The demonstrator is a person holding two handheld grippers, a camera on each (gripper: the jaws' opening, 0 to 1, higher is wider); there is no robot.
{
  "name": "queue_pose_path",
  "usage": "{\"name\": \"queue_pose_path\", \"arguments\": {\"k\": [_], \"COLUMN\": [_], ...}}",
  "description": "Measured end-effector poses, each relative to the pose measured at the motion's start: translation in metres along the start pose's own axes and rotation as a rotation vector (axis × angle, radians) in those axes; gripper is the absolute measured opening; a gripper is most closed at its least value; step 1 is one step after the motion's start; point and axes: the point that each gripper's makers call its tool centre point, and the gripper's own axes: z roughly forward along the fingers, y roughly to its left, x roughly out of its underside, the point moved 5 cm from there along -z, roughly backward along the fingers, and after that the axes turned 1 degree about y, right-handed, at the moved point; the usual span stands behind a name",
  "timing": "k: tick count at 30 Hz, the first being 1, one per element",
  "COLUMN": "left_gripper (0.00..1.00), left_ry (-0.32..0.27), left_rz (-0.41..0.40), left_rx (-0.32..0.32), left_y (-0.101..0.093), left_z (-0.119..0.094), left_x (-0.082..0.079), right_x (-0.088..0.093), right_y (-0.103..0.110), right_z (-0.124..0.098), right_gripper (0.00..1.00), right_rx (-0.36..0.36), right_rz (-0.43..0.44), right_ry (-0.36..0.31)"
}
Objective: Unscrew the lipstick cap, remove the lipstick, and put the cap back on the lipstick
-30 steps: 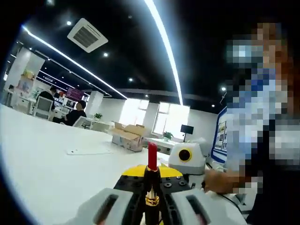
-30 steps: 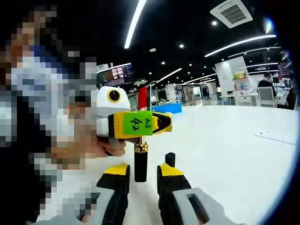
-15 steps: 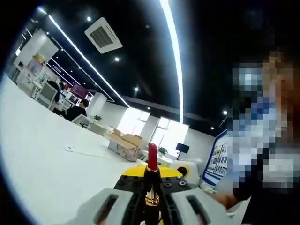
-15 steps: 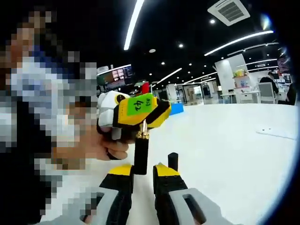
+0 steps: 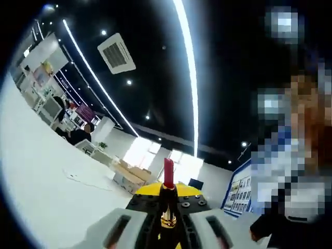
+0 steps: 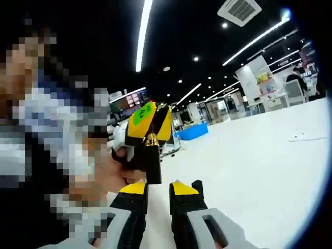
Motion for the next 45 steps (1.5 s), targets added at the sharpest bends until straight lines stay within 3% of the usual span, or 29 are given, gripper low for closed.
{"name": "queue_pose_path", "arguments": {"k": [4, 5, 7, 10, 19, 21, 25, 29, 32, 38, 45], "left_gripper": [0.09, 0.09, 0.09, 0.09, 0.09, 0.09, 0.09, 0.09, 0.09, 0.09, 0.09], "left_ry": [-0.031, -0.03, -0.045, -0.064, -0.088, -0.097, -0.118, -0.139, -0.148, -0.155, -0.172], "left_rz": [-0.052, -0.058, -0.082, -0.131, -0.172, -0.188, -0.206, -0.222, -0.228, -0.231, -0.224], "left_rx": [-0.004, -0.007, -0.007, -0.002, -0.014, -0.013, -0.008, -0.002, -0.001, 0.003, 0.076], "left_y": [0.003, 0.004, 0.005, 0.006, 0.009, 0.01, 0.01, 0.01, 0.011, 0.013, -0.001], "left_z": [-0.002, -0.002, -0.003, -0.003, -0.005, -0.005, -0.006, -0.007, -0.007, -0.007, -0.002], "left_x": [-0.002, -0.001, -0.002, -0.001, -0.002, -0.004, -0.006, -0.007, -0.008, -0.006, -0.009], "right_x": [-0.004, -0.006, -0.007, -0.007, -0.008, -0.008, -0.013, -0.013, -0.012, -0.022, -0.029], "right_y": [0.003, 0.003, 0.006, 0.008, 0.008, 0.007, 0.005, 0.006, 0.008, 0.011, 0.01], "right_z": [0.001, 0.002, 0.002, 0.003, 0.001, 0.0, -0.002, 0.001, 0.002, -0.001, -0.003], "right_gripper": [0.15, 0.15, 0.15, 0.14, 0.07, 0.01, 0.01, 0.17, 0.18, 0.2, 0.2], "right_rx": [-0.008, 0.012, 0.022, 0.02, 0.011, 0.016, -0.001, -0.009, -0.036, -0.12, -0.257], "right_rz": [-0.02, -0.091, -0.156, -0.16, -0.129, -0.126, -0.063, -0.04, 0.014, 0.179, 0.506], "right_ry": [-0.025, -0.019, -0.007, -0.008, -0.024, -0.023, -0.06, -0.065, -0.084, -0.192, -0.292]}}
